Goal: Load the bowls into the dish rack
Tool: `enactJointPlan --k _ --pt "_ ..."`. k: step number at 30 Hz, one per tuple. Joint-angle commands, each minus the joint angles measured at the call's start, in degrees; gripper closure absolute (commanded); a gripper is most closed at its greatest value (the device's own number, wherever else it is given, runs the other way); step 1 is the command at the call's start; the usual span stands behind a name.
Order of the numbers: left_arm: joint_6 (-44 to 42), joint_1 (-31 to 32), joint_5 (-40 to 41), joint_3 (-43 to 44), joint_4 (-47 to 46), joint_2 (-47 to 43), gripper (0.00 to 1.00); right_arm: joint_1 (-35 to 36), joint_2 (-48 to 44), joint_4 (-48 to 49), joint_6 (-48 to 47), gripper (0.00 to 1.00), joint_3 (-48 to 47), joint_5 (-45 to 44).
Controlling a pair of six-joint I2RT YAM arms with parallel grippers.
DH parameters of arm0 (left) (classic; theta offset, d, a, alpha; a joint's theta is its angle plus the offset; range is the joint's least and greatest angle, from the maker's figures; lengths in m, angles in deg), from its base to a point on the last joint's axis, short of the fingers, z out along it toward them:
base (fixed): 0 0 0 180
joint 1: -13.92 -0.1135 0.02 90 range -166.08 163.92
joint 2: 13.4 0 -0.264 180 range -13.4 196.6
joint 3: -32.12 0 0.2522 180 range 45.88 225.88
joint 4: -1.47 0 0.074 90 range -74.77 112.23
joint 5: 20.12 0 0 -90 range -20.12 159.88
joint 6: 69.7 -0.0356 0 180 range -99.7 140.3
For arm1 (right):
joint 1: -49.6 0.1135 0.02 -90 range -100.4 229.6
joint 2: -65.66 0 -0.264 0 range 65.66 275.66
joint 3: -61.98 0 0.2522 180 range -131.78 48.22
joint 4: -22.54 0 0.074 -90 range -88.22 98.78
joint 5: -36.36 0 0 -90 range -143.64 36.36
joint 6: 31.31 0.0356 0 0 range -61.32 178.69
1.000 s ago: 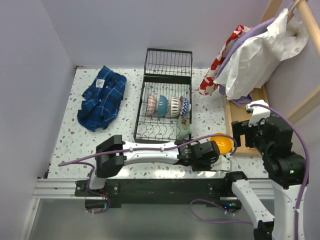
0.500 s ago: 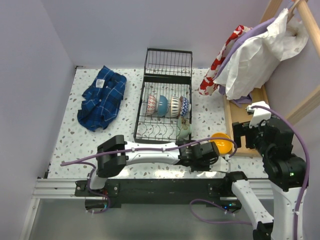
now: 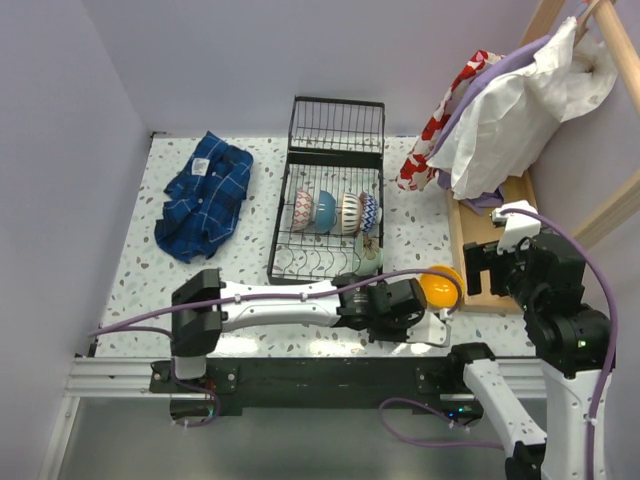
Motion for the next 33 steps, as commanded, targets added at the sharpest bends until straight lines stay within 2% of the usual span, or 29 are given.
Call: enactJointPlan --k 1,6,10,16,19,20,21,22,23,25,28,33 --pt "-2.88 -0.99 -1.87 0.68 -0.12 -9.44 1.00 -0.42 2.51 1.80 -0.04 0.01 -1.35 1.23" --pt "-2.00 -6.52 -6.96 1.38 0.58 -14.18 1.00 -0.42 5.06 1.36 -1.27 0.01 -2.31 1.32" --pt "0.63 -14.94 -13.19 1.91 -0.20 -17.26 1.00 -0.42 7.26 1.45 -3.29 0.02 -2.40 1.23" --pt "11.96 -26.10 -24.71 -3.88 -9.06 -22.80 1.00 -0.42 8.93 1.45 -6.45 0.02 -0.38 2.02" --pt "22.58 -32.52 -30.52 -13.27 -23.45 -27.62 1.00 -0.42 9.46 2.23 -9.08 0.02 0.50 2.20" --pt "28.27 -34.03 -31.57 -19.13 -32.89 -30.33 1.00 -0.42 10.16 2.33 -9.62 0.02 0.50 2.03" --pt "31.20 -36.83 -33.76 -22.06 -38.21 -31.49 1.00 -0.42 10.68 2.33 -10.06 0.02 0.41 1.50" --pt "34.01 -37.99 -34.56 -24.79 -48.27 -32.46 1.00 -0.42 11.39 1.89 -10.84 0.02 0.15 0.80" --pt "39.26 -39.13 -35.00 -29.16 -52.37 -33.60 1.00 -0.42 12.18 1.54 -11.20 0.02 -0.72 0.36" --pt "44.56 -41.77 -36.76 -32.44 -62.72 -33.70 1.00 -0.51 14.11 0.49 -12.43 0.02 -2.04 -0.61" --pt "54.66 -44.15 -38.17 -37.28 -73.28 -32.04 1.00 -0.42 16.05 -0.30 -13.66 0.02 -3.36 -1.23" --pt "65.66 -48.10 -37.12 -44.49 -86.40 -29.31 1.00 -0.42 18.33 -1.45 -15.24 0.02 -4.42 -2.11"
